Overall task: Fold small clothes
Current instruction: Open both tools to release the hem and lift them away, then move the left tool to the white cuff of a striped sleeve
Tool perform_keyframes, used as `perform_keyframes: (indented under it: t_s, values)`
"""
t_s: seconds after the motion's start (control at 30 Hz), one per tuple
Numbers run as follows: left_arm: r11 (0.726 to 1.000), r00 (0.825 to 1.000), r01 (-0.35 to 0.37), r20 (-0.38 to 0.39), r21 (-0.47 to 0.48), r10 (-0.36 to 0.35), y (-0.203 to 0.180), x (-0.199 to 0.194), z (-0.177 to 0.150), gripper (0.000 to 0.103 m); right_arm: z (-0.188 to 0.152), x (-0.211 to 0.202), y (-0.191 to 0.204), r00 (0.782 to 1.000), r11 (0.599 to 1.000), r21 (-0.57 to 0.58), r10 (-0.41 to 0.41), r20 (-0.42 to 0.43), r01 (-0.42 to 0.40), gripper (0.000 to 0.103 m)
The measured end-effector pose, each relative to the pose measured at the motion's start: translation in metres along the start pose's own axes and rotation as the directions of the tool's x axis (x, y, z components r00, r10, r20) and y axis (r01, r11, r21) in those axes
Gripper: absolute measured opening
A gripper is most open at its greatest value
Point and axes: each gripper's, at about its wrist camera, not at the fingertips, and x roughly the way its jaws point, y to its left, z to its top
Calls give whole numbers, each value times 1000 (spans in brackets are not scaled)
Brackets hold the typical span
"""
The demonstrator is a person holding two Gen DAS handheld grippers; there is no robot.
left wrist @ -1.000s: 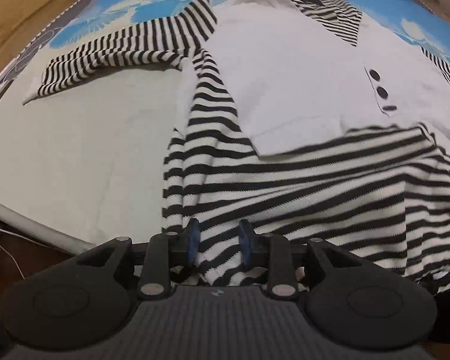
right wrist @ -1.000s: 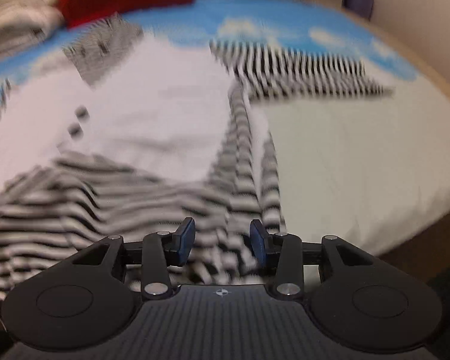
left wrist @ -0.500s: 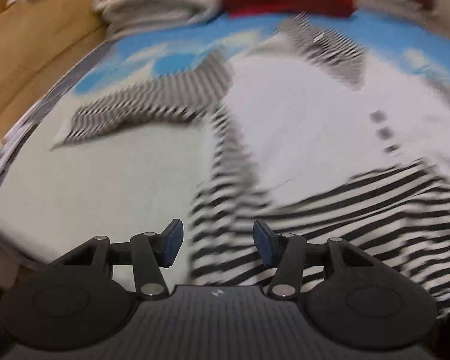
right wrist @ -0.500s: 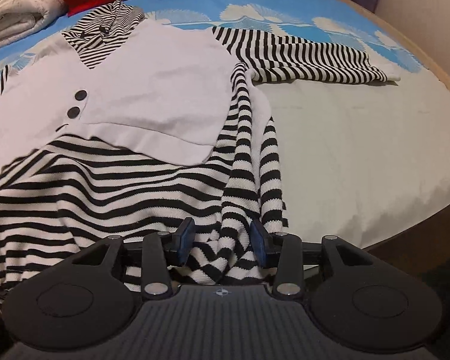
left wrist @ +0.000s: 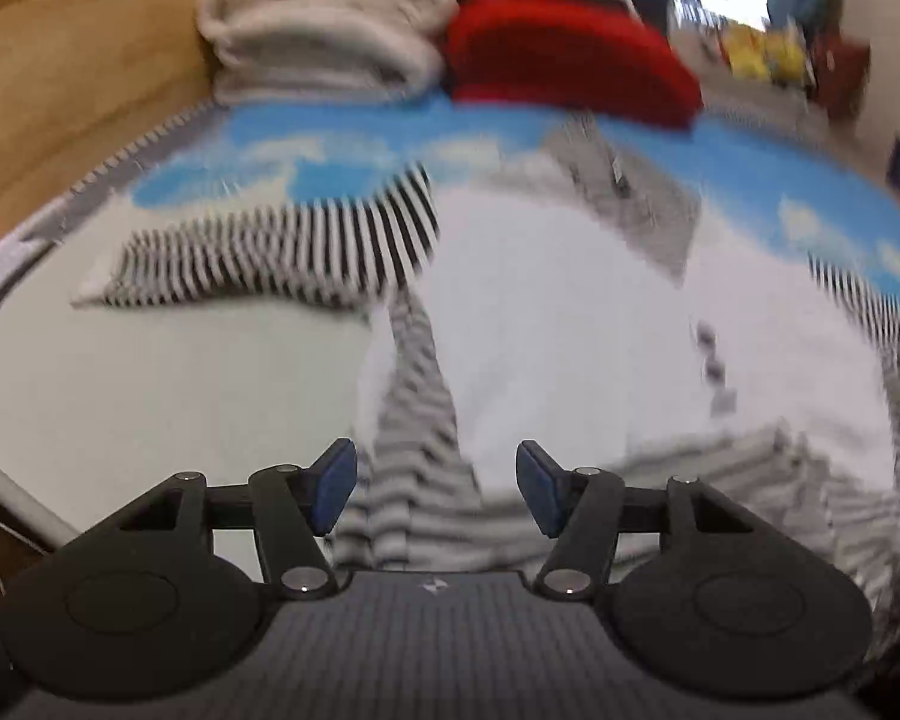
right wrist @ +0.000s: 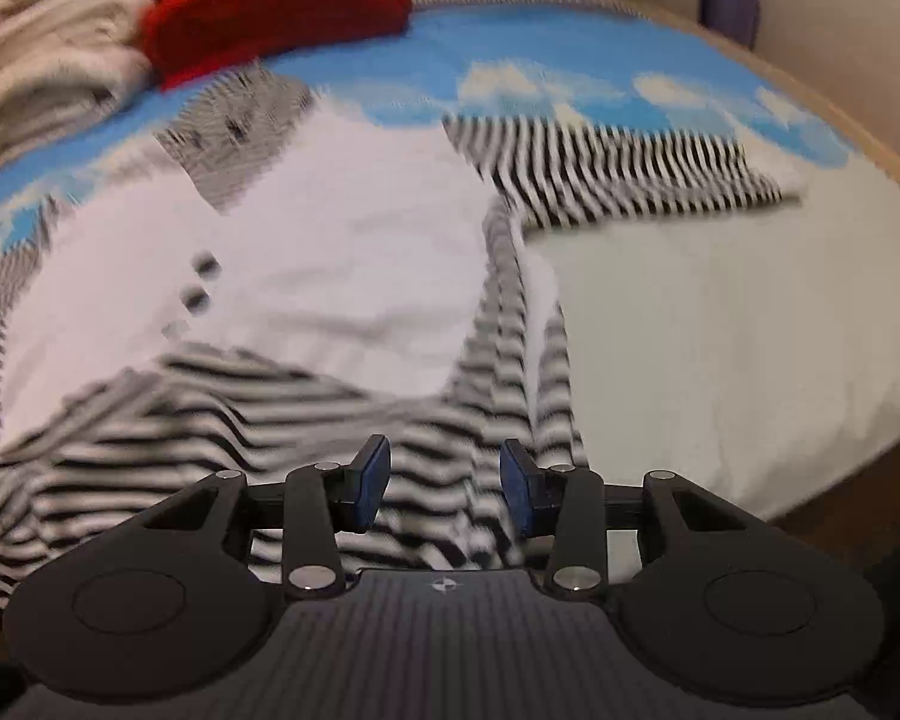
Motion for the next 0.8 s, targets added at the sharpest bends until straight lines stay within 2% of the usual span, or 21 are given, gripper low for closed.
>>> perform_keyframes:
  t_s: [0.07, 0.17, 0.23, 0.37, 0.47, 0.5, 0.57, 0.63, 0.7, 0.73, 0.8]
  values:
    - [1000, 998, 9, 62, -14, -8, 0, -6, 15, 66, 9, -12, 3, 999, 999, -14, 30, 43, -29, 42]
    - [1000, 994, 17, 111, -26, -14, 3, -12, 54, 66, 34, -35, 6, 989, 996, -35, 85, 123, -81, 43]
    - [999, 988, 42, 150, -26, -38, 8, -17, 88, 66, 57, -49, 7, 975, 992, -41, 125, 182, -119, 45]
    - [998, 977, 59, 205, 22, -62, 19, -16, 150, 66, 108, -66, 9, 941, 989, -80, 144, 306, -126, 49]
    - [998, 974, 51, 221, 31, -57, 44, 9, 183, 66, 146, -61, 13, 922, 986, -117, 156, 353, -122, 54]
    - [999, 978, 37, 206, 27, -42, 55, 24, 190, 65, 156, -56, 16, 919, 984, -138, 157, 363, -114, 54]
    - [1000, 986, -9, 166, 13, 7, 77, 57, 194, 55, 172, -40, 21, 916, 979, -170, 164, 366, -108, 54]
    - [997, 992, -72, 108, -1, 71, 100, 91, 182, 33, 185, -18, 26, 919, 977, -182, 169, 355, -109, 54]
    - [993, 993, -118, -20, -30, 118, 121, 123, 171, 15, 188, 1, 33, 926, 977, -185, 163, 340, -104, 54]
    - [990, 990, -129, -59, -65, 125, 133, 133, 168, 15, 187, 10, 35, 931, 977, -186, 163, 327, -105, 53]
    - [984, 993, -107, -63, -140, 99, 159, 145, 164, 15, 186, 23, 46, 952, 977, -195, 141, 273, -88, 50]
